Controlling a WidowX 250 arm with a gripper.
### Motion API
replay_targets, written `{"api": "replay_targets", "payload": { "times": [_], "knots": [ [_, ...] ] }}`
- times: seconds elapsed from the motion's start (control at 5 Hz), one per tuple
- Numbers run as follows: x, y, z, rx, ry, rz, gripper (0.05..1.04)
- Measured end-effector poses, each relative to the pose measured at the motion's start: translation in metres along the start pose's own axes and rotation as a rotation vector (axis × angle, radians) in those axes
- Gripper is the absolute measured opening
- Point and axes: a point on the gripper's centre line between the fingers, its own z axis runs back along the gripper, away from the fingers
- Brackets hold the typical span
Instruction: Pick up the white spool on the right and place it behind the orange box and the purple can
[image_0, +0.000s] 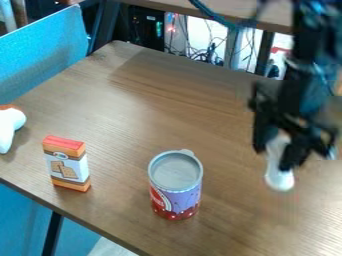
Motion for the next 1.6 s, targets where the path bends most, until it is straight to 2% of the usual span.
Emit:
{"api": "replay_targets", "payload": {
  "times": [0.2, 0.4, 0.6, 0.8, 1.0, 1.2, 1.4, 1.6],
  "knots": [
    [-0.013, 0.036, 0.019, 0.007, -0.049, 0.067, 0.592],
    [-0.026, 0.077, 0.024, 0.069, -0.015, 0.126, 0.592],
    [-0.034, 0.128, 0.039, 0.112, -0.024, 0.239, 0.592],
    [-0.047, 0.17, 0.033, 0.131, 0.009, 0.334, 0.592],
    [-0.065, 0.211, 0.018, 0.105, 0.074, 0.446, 0.592],
    [-0.079, 0.231, -0.011, 0.042, 0.176, 0.492, 0.592],
    [-0.087, 0.241, -0.032, -0.001, 0.247, 0.506, 0.592],
    [-0.093, 0.245, -0.05, -0.02, 0.301, 0.51, 0.592]
  ]
}}
